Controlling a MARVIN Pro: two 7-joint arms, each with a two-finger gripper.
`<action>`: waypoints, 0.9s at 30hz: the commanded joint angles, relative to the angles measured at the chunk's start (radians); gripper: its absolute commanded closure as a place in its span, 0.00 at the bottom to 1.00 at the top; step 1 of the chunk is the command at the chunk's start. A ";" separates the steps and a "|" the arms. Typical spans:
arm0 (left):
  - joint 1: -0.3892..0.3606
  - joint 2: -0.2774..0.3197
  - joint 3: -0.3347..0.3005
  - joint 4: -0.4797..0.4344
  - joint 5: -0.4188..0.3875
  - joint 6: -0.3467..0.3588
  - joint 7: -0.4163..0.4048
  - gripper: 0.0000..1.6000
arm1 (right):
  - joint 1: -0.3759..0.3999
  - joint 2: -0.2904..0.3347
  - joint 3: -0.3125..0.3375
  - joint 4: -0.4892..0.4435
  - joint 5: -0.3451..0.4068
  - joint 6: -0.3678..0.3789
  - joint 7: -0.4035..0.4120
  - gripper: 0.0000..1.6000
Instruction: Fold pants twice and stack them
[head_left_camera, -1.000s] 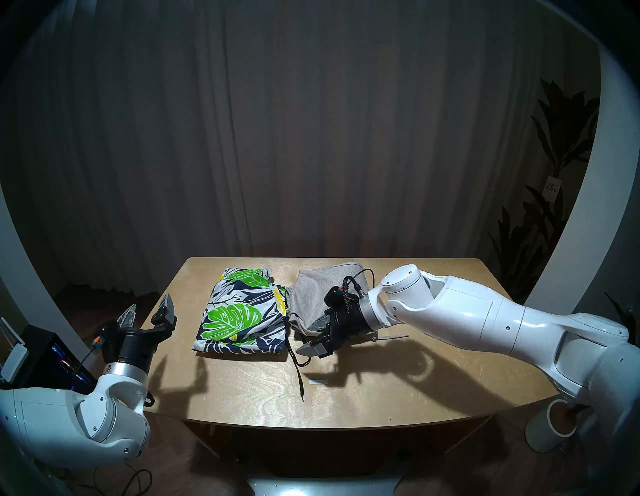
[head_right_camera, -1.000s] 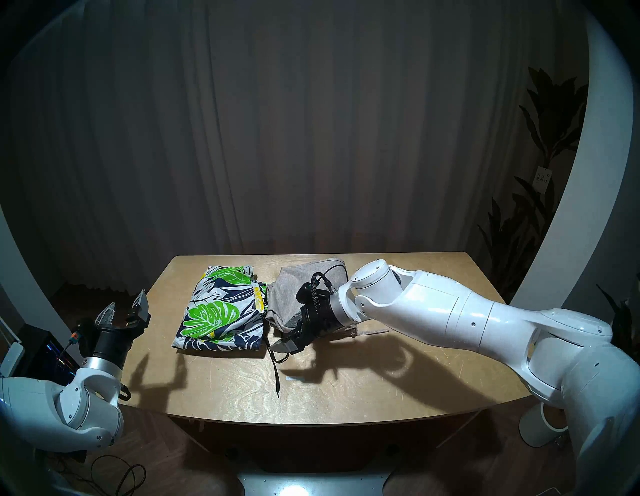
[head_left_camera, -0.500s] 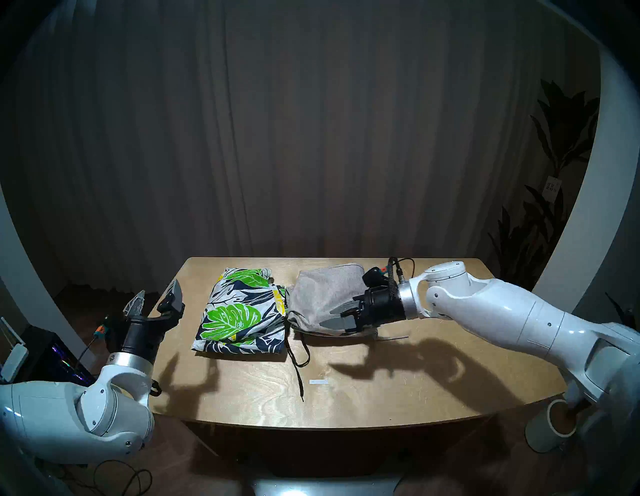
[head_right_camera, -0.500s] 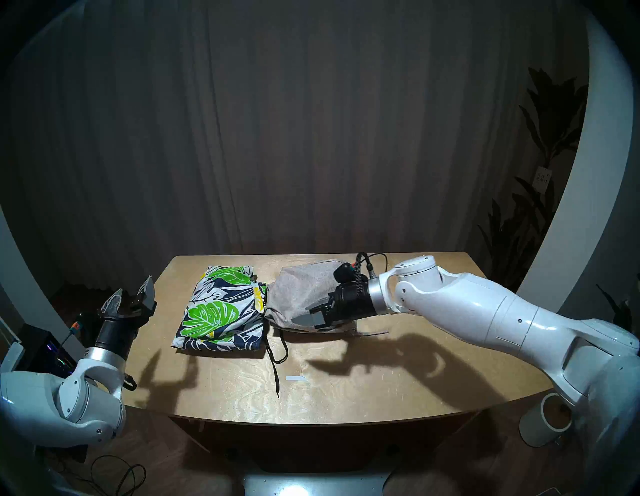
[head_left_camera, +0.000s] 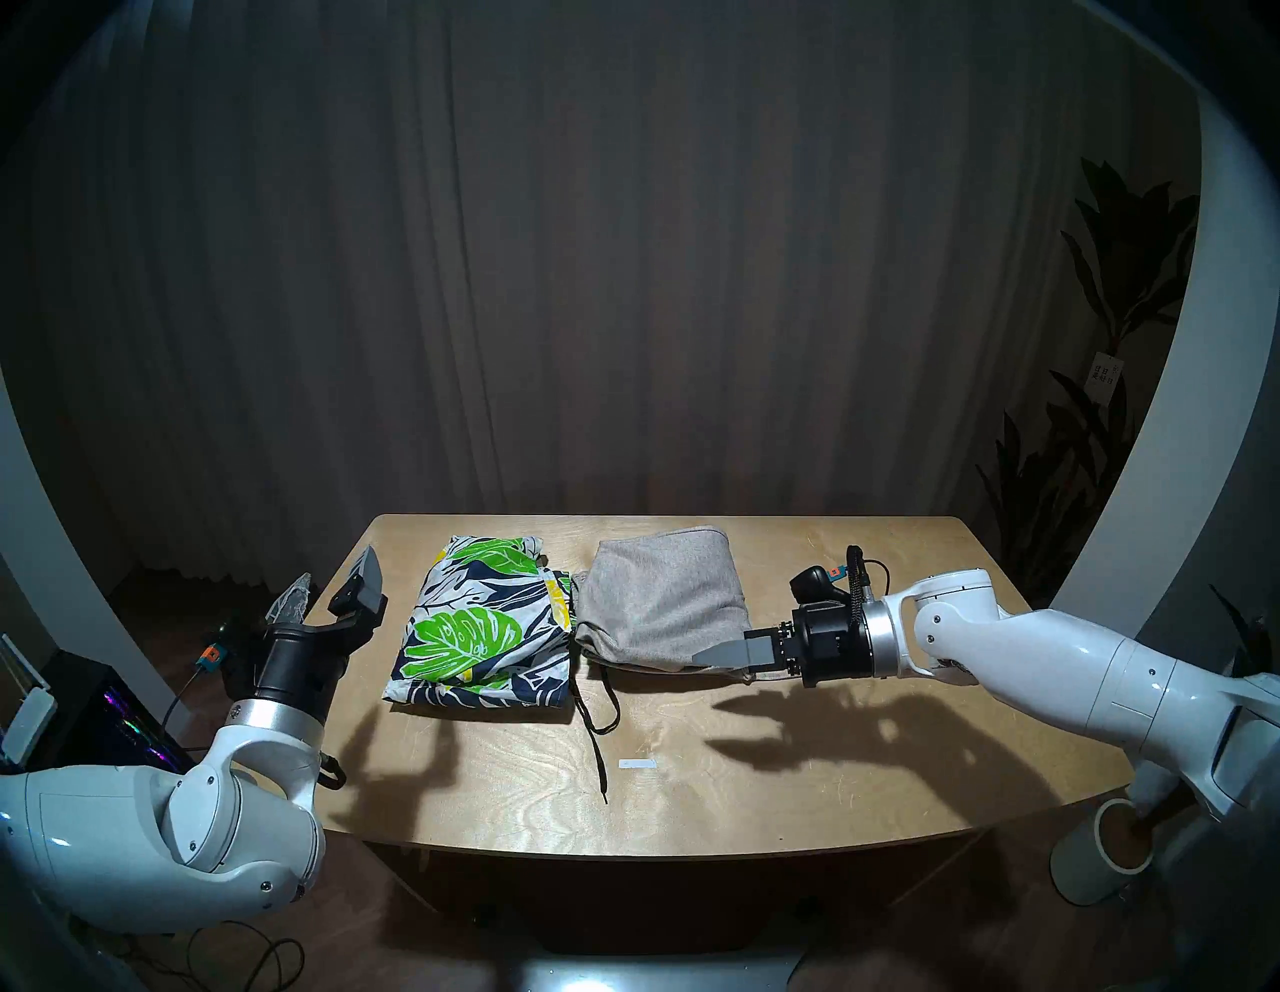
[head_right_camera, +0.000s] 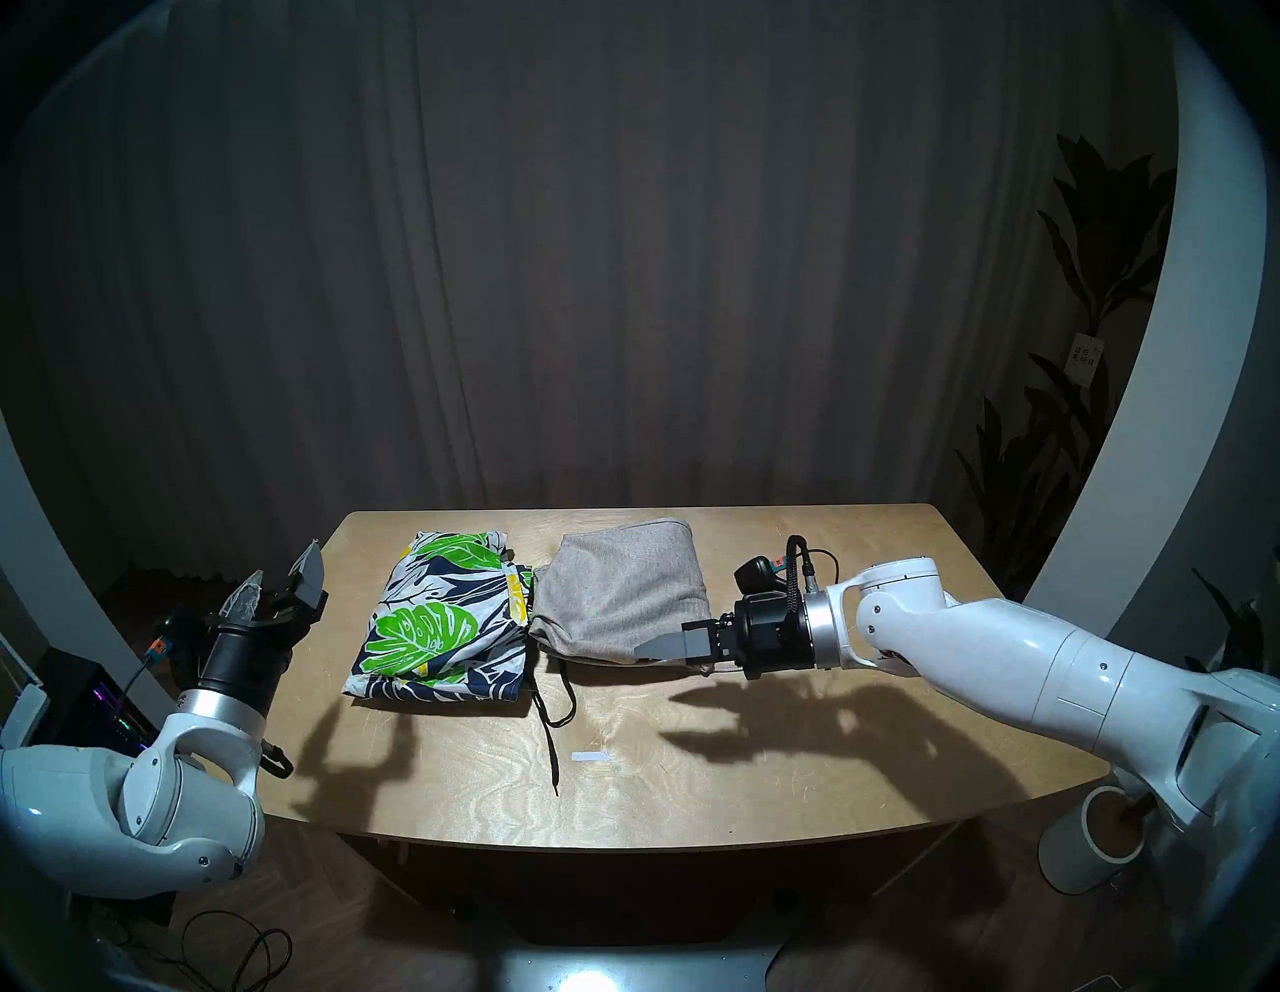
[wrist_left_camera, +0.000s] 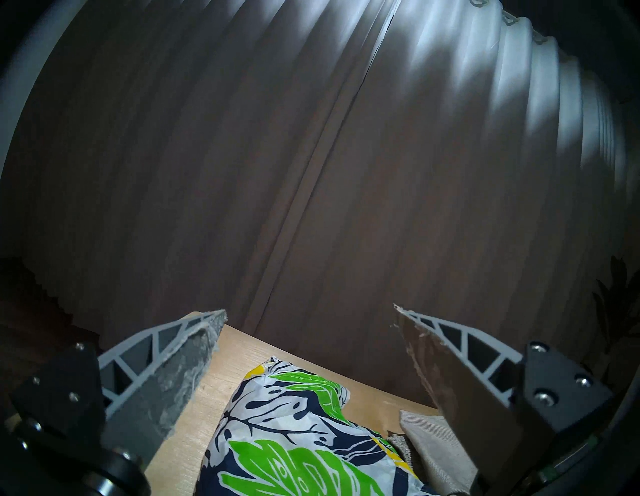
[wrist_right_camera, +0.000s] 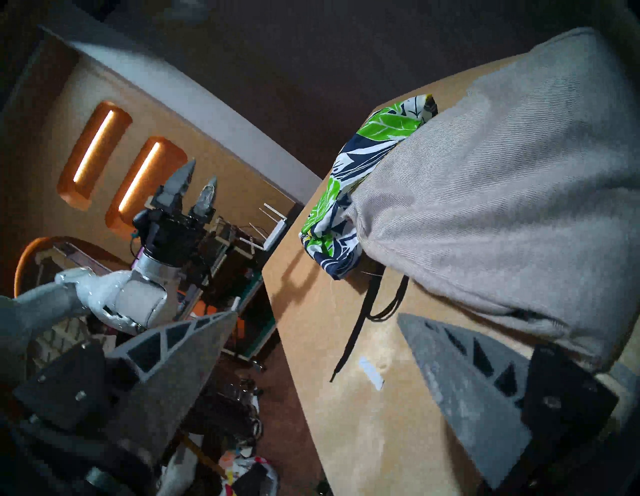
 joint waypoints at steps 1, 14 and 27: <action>-0.015 -0.026 -0.004 -0.044 -0.007 -0.005 -0.026 0.00 | -0.016 0.042 0.047 -0.024 0.126 0.010 0.031 0.00; -0.021 -0.076 0.012 -0.089 -0.052 0.001 -0.053 0.00 | -0.059 0.077 0.095 -0.010 0.317 -0.001 0.040 0.00; -0.035 -0.116 0.034 -0.114 -0.103 0.025 -0.100 0.00 | -0.125 0.095 0.102 0.010 0.491 -0.038 0.028 0.00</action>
